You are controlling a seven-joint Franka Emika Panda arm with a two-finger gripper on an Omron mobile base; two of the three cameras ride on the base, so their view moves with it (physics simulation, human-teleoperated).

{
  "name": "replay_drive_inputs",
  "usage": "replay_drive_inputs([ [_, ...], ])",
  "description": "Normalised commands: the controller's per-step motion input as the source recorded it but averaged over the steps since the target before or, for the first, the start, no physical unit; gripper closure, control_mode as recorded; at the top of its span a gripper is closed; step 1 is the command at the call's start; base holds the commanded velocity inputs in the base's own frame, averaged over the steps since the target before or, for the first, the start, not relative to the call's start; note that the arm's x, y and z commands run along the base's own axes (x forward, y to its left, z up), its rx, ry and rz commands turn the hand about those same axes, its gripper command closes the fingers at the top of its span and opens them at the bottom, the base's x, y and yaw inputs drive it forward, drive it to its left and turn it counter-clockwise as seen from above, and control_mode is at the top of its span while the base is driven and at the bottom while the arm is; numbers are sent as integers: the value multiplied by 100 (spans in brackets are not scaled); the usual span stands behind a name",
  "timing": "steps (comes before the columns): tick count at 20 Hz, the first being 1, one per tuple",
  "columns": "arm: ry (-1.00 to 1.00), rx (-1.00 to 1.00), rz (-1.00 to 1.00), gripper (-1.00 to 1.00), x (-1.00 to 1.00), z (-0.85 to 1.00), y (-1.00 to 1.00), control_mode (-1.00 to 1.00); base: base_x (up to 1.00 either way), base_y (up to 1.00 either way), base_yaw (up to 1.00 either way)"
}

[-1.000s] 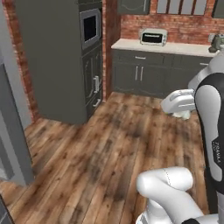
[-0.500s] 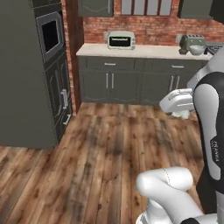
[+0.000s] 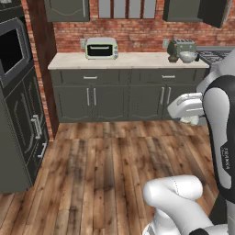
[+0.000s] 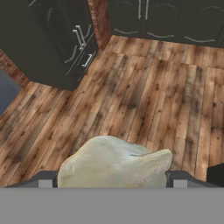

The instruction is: Retrieve the bottle and the shaker from the cabinet and place them next to the mixing bowl on the counter. Then add garlic from the fridge to the mixing bowl.

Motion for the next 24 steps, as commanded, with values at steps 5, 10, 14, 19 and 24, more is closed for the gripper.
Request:
replay_drive_inputs([
  [5,0,0,0,100,0,0,0,100,100,0,-32],
  [10,0,0,0,100,0,0,0,100,100,18,-39],
  [14,0,0,0,100,0,0,0,100,100,6,-37],
  [19,0,0,0,100,0,0,0,100,100,0,-31],
  [24,0,0,0,100,0,0,0,100,100,-2,-3],
])
